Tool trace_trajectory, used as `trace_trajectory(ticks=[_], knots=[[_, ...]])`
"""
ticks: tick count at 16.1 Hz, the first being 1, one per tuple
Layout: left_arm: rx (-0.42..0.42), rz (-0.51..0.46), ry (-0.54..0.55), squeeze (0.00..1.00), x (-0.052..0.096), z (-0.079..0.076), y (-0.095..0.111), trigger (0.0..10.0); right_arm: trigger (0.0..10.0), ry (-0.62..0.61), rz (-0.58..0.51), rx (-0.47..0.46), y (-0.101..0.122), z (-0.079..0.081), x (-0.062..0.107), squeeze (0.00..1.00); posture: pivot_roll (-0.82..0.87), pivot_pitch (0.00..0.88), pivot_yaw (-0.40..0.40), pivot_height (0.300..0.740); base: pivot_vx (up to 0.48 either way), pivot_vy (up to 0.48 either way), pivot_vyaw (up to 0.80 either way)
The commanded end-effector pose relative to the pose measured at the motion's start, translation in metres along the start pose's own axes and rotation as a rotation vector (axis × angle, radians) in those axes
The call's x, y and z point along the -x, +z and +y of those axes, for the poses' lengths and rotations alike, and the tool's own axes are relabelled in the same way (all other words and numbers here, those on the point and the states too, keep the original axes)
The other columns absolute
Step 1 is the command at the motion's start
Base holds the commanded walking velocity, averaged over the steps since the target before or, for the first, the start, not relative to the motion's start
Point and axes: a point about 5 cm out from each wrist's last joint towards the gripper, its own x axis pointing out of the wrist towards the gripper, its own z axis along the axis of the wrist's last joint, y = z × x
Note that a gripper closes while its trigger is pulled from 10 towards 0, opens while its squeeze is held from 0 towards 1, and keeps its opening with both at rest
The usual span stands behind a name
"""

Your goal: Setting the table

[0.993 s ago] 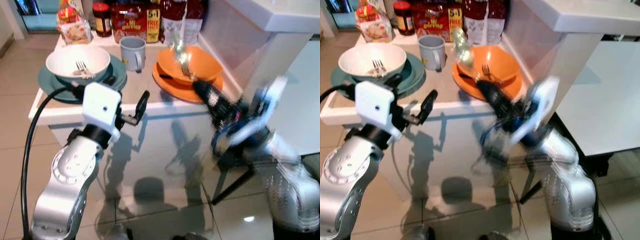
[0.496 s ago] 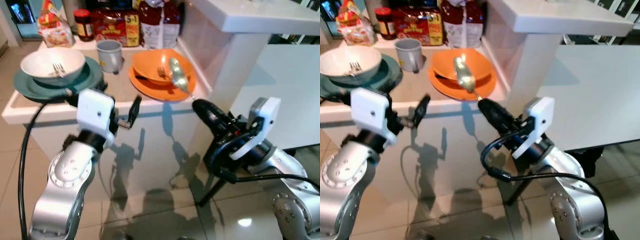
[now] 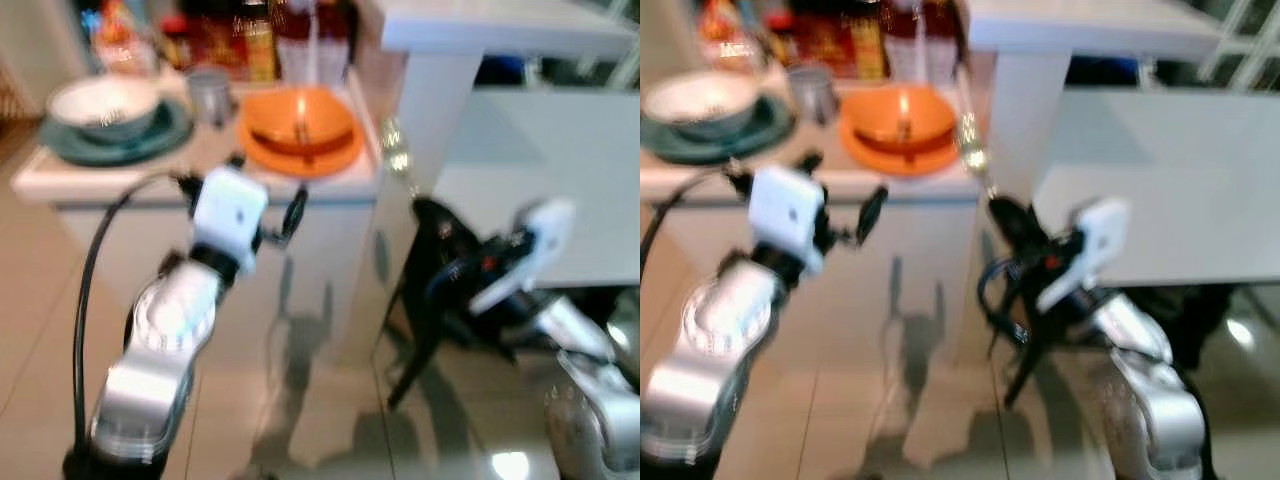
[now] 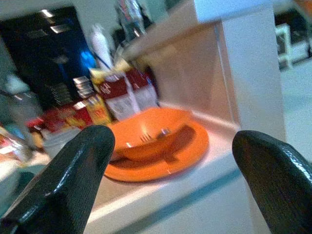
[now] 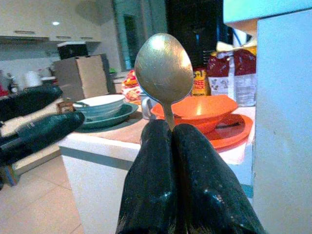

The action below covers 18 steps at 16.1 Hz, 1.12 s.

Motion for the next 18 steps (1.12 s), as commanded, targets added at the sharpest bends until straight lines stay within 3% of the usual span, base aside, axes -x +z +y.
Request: trace_trajectory(ticks=[1,4,7,10,12,18], knots=[[0.007,0.058,0.017,0.00,0.000,0.000,-0.012,10.0,10.0,-0.004,-0.011,0.023,0.004,0.001,-0.001,0.00,-0.01,0.086,-0.010,0.740,0.000,-0.480,0.00],[0.000,0.096,0.078,0.00,-0.001,0.008,-0.017,10.0,10.0,-0.088,0.010,-0.030,-0.004,-0.003,-0.008,0.00,0.00,0.095,-0.026,0.740,0.000,-0.480,0.00],[-0.016,0.109,0.065,0.00,0.000,0.008,-0.019,10.0,10.0,-0.108,0.015,-0.050,-0.008,-0.004,-0.012,0.00,0.00,0.100,-0.030,0.740,0.000,-0.480,0.00],[-0.008,0.124,0.118,0.00,-0.001,0.017,-0.022,10.0,10.0,-0.110,0.012,-0.141,-0.008,-0.006,-0.014,0.00,-0.01,0.102,-0.037,0.740,0.000,-0.480,0.00],[-0.015,0.130,0.119,0.00,-0.002,0.017,-0.023,10.0,10.0,-0.141,0.045,-0.058,-0.008,-0.011,-0.016,0.00,-0.01,0.106,-0.043,0.740,0.000,-0.480,0.00],[0.002,0.128,0.112,0.00,-0.002,0.010,-0.023,10.0,10.0,-0.147,0.042,-0.041,-0.007,-0.011,-0.020,0.00,-0.01,0.111,-0.049,0.740,0.000,-0.480,0.00]])
